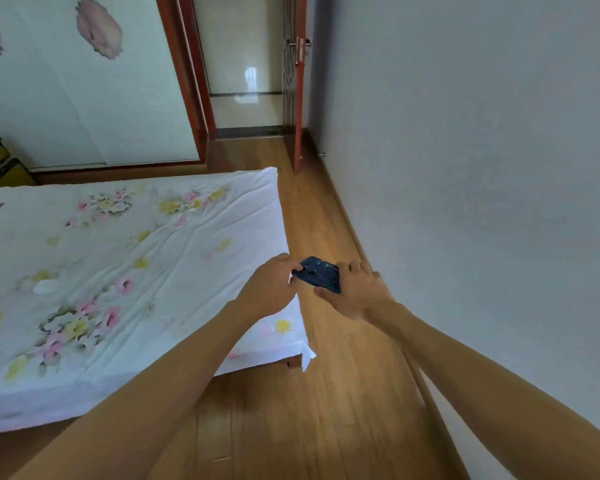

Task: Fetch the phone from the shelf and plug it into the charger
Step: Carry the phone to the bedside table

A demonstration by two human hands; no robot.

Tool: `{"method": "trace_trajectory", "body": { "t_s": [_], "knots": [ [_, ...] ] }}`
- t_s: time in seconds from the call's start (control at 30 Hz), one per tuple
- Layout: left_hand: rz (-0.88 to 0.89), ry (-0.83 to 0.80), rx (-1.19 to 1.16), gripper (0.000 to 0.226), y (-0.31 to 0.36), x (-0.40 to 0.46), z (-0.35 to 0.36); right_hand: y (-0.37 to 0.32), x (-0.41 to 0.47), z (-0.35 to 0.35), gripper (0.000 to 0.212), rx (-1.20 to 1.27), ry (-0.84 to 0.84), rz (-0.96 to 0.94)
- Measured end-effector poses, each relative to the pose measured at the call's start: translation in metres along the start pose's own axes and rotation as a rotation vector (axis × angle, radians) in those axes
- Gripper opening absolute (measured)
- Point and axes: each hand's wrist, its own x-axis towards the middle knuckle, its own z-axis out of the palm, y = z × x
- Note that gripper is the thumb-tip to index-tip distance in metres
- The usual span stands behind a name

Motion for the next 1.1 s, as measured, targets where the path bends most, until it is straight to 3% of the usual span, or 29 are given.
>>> {"method": "trace_trajectory", "body": {
  "t_s": [0.17,0.4,1.1],
  "knots": [
    [0.073,-0.077,0.03,0.031,0.046,0.039,0.044,0.078,0.0,-0.008,0.078,0.007,-0.028,0.094],
    [0.092,-0.133,0.054,0.029,0.049,0.117,0.071,0.121,0.054,-0.009,0.077,0.008,-0.054,0.115],
    [0.073,-0.13,0.076,0.032,0.026,0.499,0.084,0.24,0.39,-0.087,0.068,0.004,-0.077,0.148]
  ]
}}
